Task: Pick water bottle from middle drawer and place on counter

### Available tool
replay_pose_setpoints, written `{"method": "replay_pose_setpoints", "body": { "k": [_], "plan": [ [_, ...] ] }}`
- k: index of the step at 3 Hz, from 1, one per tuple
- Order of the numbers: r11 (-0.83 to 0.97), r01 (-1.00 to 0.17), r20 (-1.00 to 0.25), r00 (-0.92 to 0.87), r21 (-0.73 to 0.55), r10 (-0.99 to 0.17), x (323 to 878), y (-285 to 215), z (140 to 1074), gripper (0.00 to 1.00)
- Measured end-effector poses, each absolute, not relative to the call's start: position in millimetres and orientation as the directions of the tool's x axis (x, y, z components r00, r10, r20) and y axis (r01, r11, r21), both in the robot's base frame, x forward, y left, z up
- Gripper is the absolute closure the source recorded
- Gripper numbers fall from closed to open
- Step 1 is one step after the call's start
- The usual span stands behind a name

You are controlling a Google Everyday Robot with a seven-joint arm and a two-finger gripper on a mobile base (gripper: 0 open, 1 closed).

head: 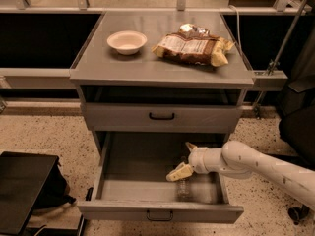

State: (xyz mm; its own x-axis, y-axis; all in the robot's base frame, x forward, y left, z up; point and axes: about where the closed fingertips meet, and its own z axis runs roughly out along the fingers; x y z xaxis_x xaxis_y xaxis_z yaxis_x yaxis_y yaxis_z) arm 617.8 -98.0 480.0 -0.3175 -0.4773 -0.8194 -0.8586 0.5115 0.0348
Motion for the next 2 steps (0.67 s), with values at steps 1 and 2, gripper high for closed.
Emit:
{"method": "replay_pose_setpoints", "body": {
  "k": [1,2],
  "plan": [
    [0.403,-0.914,-0.768,-0.225,-0.048,-0.600,590.7,-60.2,485.4,0.00],
    [0.404,-0.914,-0.768,-0.225,-0.048,-0.599,591.5,-60.4,485.6,0.00]
  ]
}}
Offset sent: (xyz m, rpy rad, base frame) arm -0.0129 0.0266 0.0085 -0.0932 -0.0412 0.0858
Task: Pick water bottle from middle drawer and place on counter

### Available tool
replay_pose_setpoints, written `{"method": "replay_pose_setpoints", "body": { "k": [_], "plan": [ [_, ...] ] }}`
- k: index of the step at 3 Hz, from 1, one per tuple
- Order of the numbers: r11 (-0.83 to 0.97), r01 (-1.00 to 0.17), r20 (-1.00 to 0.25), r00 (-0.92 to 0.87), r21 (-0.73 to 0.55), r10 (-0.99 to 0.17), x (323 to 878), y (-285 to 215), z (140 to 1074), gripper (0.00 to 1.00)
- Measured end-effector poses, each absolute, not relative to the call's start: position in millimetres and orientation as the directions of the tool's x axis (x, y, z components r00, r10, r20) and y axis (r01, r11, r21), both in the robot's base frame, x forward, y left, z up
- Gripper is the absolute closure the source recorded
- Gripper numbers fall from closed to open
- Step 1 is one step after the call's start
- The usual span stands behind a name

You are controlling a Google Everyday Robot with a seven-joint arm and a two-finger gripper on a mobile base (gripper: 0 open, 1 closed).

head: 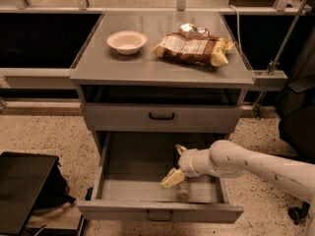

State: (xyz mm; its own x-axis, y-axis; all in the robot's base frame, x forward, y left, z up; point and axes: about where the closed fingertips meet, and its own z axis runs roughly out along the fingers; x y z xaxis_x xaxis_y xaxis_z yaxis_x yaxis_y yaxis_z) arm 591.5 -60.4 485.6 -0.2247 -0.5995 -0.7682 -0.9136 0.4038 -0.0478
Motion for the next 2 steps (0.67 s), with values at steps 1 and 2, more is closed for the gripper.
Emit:
{"method": "replay_pose_setpoints", "body": {
  "k": [1,2],
  "plan": [
    [0.441,-0.894,-0.736,-0.248,-0.077,-0.631,595,-62,483,0.00],
    [0.542,-0.827,-0.640,-0.336,-0.150,-0.691,598,-78,500,0.00]
  ]
}}
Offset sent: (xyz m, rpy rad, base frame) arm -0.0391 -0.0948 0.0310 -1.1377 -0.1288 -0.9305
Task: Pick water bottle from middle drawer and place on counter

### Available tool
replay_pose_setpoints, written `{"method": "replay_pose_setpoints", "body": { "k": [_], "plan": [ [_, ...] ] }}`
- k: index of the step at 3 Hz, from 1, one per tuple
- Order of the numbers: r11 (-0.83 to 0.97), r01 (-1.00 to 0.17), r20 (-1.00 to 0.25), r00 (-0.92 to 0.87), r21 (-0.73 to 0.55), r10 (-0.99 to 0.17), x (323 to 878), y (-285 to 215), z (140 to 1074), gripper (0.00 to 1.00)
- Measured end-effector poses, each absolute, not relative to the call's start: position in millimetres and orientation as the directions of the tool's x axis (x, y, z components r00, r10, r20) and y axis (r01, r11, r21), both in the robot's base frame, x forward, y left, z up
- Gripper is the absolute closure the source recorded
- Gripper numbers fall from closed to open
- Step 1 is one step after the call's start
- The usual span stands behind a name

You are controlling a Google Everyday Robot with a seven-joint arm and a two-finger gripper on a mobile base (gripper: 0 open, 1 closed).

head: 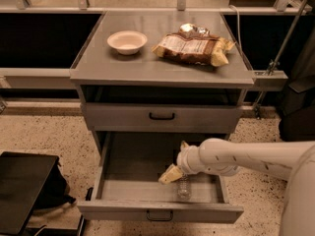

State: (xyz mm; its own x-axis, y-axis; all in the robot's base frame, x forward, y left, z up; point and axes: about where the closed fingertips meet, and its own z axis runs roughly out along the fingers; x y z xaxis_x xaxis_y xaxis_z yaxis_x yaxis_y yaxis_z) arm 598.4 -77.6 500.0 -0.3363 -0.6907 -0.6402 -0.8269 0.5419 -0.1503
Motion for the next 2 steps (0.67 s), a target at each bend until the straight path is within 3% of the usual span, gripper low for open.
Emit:
{"method": "replay_pose_setpoints", "body": {
  "k": [2],
  "plan": [
    [0.590,-0.782,-0.613,-0.369,-0.202,-0.699,602.6,-90.6,518.1,0.00]
  ]
}}
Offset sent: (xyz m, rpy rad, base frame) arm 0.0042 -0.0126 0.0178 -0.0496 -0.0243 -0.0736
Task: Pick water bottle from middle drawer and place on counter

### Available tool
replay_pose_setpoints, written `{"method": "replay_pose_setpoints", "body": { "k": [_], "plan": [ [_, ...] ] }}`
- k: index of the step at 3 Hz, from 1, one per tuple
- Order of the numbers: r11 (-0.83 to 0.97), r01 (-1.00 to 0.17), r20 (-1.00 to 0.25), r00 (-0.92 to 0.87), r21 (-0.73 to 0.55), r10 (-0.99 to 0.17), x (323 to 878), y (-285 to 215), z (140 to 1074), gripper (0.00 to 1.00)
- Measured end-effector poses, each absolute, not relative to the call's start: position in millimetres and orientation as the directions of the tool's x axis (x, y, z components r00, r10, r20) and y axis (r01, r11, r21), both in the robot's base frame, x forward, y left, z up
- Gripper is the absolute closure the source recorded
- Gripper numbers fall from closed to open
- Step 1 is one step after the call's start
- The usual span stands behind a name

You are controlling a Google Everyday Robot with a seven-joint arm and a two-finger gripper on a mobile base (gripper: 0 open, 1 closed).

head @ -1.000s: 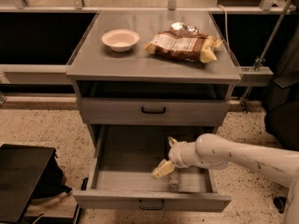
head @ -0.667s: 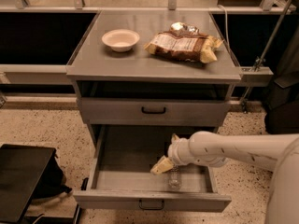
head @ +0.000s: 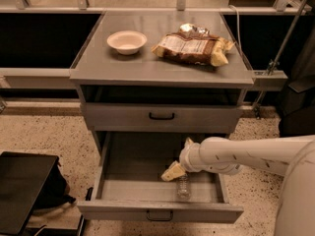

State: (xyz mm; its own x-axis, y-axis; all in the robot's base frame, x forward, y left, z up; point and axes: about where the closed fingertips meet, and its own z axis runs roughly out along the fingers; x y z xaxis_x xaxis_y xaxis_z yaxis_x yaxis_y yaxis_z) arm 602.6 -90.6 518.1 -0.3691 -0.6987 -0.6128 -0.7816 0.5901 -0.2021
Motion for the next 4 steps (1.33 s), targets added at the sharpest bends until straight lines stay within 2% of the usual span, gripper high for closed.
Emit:
{"method": "replay_pose_setpoints", "body": {
  "k": [1,2,3,4],
  "plan": [
    [0.617,-0.776,-0.624,-0.420,-0.129,-0.659,598,-110,496,0.00],
    [0.660,-0.748,-0.582,-0.509,-0.066,-0.634,584,-146,463,0.00],
    [0.660,-0.748,-0.582,-0.509,-0.066,-0.634,584,-146,463,0.00],
    [0.626,-0.780,-0.610,-0.508,0.025,-0.608,577,-127,443,0.00]
  ]
}}
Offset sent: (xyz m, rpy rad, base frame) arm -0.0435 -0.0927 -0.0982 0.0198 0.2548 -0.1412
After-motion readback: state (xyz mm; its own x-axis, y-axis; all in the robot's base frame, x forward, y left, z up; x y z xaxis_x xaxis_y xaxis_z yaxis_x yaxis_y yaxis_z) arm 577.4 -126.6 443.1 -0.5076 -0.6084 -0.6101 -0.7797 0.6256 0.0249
